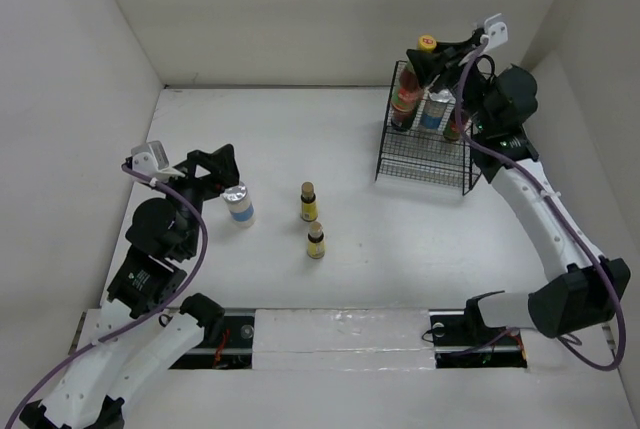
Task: Organize the condiment bottles
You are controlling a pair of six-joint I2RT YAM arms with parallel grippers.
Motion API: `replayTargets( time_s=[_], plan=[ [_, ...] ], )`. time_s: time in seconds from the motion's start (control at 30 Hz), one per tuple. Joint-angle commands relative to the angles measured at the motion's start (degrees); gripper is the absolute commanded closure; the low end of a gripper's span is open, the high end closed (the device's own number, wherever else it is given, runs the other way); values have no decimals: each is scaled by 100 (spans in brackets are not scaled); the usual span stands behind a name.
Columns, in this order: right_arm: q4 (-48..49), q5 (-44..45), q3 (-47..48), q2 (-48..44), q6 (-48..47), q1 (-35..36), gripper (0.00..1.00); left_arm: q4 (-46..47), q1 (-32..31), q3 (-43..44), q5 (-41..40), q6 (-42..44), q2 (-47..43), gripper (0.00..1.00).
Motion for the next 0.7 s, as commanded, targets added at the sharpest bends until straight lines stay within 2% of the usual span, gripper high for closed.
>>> replayTargets(
  time_s=[0.0, 0.4, 0.67],
  plan=[
    [102, -3, 30, 69, -7, -315, 79, 244, 4, -22, 56, 46, 39, 14],
    [-91, 13, 479, 869, -112, -641, 82, 244, 4, -22, 56, 46, 91, 14],
    [348, 251, 470, 1212, -174, -641, 82, 244, 4, -22, 56, 46, 92, 14]
  ],
)
